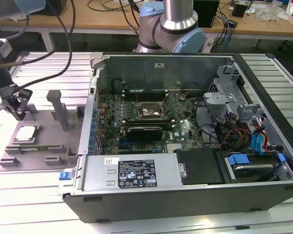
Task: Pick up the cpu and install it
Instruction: 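Pick up the cpu and move it towards the insertion slot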
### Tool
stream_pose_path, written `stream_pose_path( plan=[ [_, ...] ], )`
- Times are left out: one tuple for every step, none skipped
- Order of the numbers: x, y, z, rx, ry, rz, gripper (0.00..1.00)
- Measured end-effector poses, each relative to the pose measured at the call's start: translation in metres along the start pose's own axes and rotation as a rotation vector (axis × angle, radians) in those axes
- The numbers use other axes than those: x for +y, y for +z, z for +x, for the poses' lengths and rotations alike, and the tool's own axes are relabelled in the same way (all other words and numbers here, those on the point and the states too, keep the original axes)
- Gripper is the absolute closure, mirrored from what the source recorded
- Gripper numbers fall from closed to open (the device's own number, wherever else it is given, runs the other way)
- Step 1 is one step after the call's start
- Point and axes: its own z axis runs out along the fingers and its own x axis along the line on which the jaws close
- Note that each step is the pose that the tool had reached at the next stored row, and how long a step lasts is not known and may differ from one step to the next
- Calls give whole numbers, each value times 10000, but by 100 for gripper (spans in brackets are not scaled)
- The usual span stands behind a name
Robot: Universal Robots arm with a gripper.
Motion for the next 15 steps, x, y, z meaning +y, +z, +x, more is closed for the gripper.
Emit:
stream_pose_path(
  plan=[
    [-6,29,13,0,0,0,89],
    [-13,58,23,0,0,0,89],
    [-21,86,35,-1,1,-2,89],
    [-26,99,42,-2,3,-1,89],
    [-36,109,48,0,1,0,89],
    [-44,116,55,-1,1,0,89],
    [-52,120,58,0,0,1,89],
    [-65,129,63,0,0,2,89],
    [-78,139,66,0,1,1,89],
    [-98,155,68,0,1,1,89],
    [-108,167,68,-1,0,1,89],
    [-112,186,68,-2,0,7,89],
    [-113,187,69,3,-1,15,89],
    [-113,190,68,0,-1,15,89],
    [-112,191,69,0,0,15,89]
  ],
)
